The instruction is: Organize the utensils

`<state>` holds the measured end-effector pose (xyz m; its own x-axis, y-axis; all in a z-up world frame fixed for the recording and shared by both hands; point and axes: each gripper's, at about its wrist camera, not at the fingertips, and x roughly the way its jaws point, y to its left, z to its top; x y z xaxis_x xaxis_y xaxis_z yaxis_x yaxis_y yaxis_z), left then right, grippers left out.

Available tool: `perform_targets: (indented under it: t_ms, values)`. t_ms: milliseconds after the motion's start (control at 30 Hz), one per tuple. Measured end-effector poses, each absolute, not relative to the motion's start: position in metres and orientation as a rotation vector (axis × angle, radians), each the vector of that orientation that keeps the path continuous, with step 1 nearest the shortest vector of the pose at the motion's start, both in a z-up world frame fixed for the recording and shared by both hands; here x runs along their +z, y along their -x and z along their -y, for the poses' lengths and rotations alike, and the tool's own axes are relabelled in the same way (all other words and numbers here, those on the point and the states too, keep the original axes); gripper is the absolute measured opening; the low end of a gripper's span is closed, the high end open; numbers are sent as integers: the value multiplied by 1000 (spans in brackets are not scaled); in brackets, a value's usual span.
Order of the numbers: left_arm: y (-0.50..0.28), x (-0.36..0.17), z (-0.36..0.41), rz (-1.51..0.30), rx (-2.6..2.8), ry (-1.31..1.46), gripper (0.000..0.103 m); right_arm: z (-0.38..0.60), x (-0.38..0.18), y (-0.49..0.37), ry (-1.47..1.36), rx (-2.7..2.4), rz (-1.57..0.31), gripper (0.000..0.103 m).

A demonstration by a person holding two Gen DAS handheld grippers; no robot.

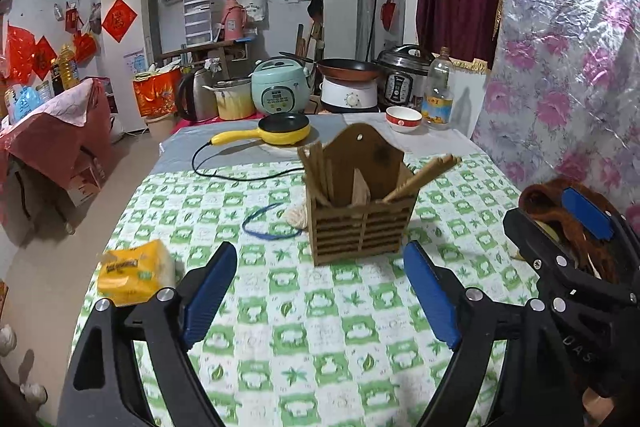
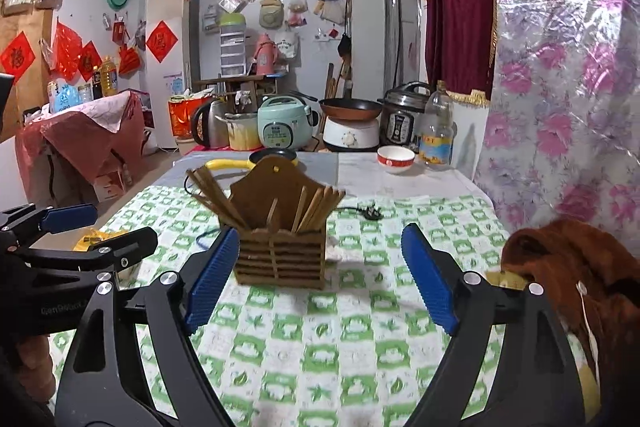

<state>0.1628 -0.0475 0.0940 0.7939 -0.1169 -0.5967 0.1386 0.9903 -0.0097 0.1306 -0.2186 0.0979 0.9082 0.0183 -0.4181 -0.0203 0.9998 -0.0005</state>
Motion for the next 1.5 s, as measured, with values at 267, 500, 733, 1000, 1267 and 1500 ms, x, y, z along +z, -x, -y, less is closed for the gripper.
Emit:
perform_targets:
  t_ms: [267, 500, 733, 1000, 1267, 1500]
  values:
    - [-135, 77, 35, -661, -94, -7, 87, 220, 85, -105, -26, 3, -465, 81]
    - [-115, 65, 26, -669, -52, -1, 92, 222, 72, -87, -31, -19, -492, 86]
    - [-99, 59, 20, -689, -27, 11, 97, 220, 67, -75, -19, -29, -514, 91]
    - [-89, 56, 16, -694, -10, 5, 97, 217, 63, -66, -10, -29, -524, 92]
    - [-82, 57, 14, -690, -16, 7, 97, 214, 61, -62, -1, -26, -526, 92]
    - [-79, 56, 14, -692, -18, 9, 97, 213, 61, -61, 1, -24, -526, 92]
